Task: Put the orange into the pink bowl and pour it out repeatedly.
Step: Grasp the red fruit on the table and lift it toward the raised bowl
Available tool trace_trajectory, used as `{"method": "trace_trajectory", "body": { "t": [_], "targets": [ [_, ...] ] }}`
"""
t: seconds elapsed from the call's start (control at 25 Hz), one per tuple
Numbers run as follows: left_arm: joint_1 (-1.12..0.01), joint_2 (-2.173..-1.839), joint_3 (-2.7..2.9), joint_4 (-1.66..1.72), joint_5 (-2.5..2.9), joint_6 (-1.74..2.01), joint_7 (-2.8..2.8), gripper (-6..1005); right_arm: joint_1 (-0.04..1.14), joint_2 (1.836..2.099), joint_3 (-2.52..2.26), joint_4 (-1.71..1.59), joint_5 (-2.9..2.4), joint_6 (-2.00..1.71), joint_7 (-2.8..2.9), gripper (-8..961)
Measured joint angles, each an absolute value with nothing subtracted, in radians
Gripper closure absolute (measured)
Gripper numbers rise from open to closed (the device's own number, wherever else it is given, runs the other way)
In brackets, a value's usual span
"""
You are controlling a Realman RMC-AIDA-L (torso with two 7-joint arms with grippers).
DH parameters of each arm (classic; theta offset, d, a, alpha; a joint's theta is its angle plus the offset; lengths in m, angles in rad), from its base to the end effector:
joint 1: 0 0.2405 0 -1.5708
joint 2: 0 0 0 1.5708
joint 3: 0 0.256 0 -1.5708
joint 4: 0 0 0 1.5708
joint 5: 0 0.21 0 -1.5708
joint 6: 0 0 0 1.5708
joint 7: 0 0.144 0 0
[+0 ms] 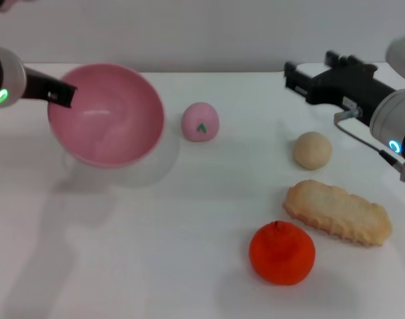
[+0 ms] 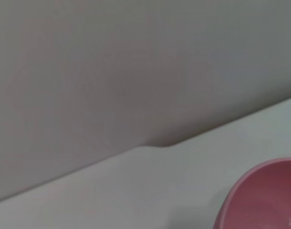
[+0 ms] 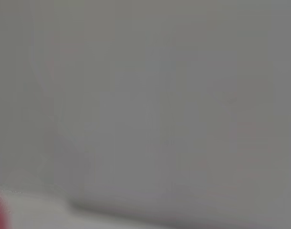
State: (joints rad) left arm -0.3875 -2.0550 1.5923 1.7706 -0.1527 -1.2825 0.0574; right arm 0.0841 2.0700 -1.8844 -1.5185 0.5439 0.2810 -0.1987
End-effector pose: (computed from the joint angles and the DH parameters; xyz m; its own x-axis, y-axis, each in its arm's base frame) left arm -0.1640 0.3613 0.0585 0.7346 0.6509 0.1917 0.4870 -0.3090 -0.8169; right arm 0.1823 0.3393 -0.0181 0.7171 -0.3426 -0.6069 -0.6965 -0.3838 -0.6063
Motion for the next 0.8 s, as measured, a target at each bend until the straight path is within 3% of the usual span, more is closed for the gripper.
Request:
{"method": "trace_trajectory", "body": {
  "t": [0.28,0.8],
  "targets": [
    [-0.419,-2.055,1.569,1.74,-0.151,-1.247,0.077,958,0.192,2.069,-1.796,-1.662,0.532,0.889,-0.196,193],
    [-0.477,-2.055,1.537,1.679,-0.151,-1.234,0.094,958,0.173,2.077,-1.861,-1.676,0.627,1.093,-0.111,199]
  ]
}}
